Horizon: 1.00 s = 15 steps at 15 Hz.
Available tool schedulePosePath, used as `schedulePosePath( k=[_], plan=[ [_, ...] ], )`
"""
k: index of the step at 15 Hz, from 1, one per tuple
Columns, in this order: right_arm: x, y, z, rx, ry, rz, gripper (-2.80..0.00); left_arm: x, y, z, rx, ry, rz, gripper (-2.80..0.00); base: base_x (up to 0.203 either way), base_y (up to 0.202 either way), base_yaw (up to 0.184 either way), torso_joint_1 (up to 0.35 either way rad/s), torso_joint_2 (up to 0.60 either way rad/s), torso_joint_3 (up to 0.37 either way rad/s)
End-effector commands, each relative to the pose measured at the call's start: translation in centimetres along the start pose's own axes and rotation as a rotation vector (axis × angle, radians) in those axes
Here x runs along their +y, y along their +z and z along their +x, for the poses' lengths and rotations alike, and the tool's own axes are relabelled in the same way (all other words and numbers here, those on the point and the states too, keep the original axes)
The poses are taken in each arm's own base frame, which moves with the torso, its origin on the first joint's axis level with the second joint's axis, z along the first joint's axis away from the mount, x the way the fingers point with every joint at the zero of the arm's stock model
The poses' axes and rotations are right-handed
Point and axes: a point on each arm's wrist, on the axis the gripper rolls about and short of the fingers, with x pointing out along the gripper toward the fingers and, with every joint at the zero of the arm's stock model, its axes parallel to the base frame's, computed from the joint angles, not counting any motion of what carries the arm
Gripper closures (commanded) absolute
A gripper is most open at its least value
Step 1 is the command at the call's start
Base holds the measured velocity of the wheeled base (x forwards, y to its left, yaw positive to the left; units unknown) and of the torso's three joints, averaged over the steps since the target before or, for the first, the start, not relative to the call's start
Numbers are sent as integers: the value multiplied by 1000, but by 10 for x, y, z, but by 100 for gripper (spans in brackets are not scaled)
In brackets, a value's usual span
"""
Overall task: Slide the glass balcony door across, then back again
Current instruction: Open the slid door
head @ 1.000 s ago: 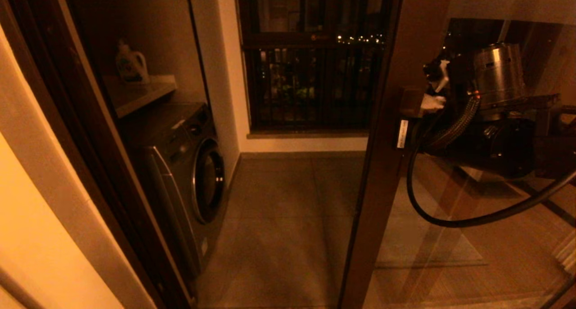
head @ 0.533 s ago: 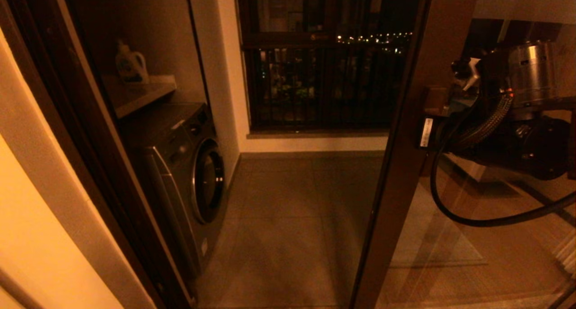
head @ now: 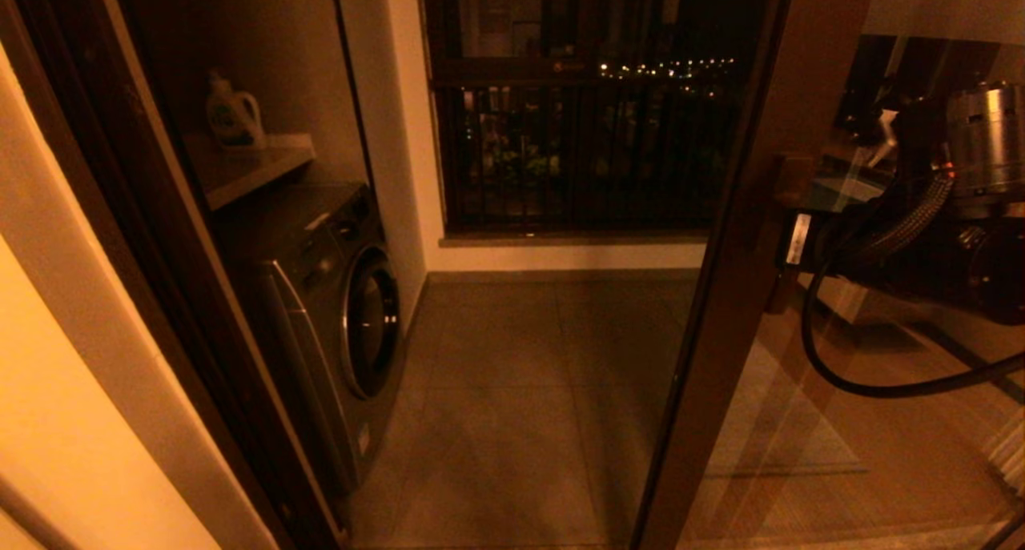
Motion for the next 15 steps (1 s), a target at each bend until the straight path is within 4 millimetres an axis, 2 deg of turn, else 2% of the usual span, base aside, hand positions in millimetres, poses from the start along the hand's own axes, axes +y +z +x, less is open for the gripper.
schedulePosePath(
  k=[1, 4, 9, 12, 15],
  plan=[
    [-11, -2, 3, 6, -45, 9, 0, 0, -11, 2, 40, -1, 0, 0, 0, 0, 0, 0, 0, 0],
    [-20, -2, 3, 1, -74, 21, 0, 0, -11, 2, 40, 0, 0, 0, 0, 0, 0, 0, 0, 0],
    [-23, -5, -1, 5, -78, 20, 0, 0, -11, 2, 40, -1, 0, 0, 0, 0, 0, 0, 0, 0],
    [-22, 1, -20, -30, -24, 19, 0, 0, -11, 2, 40, -1, 0, 0, 0, 0, 0, 0, 0, 0],
    [-11, -3, -45, -29, 132, -28, 0, 0, -11, 2, 40, -1, 0, 0, 0, 0, 0, 0, 0, 0]
  ],
)
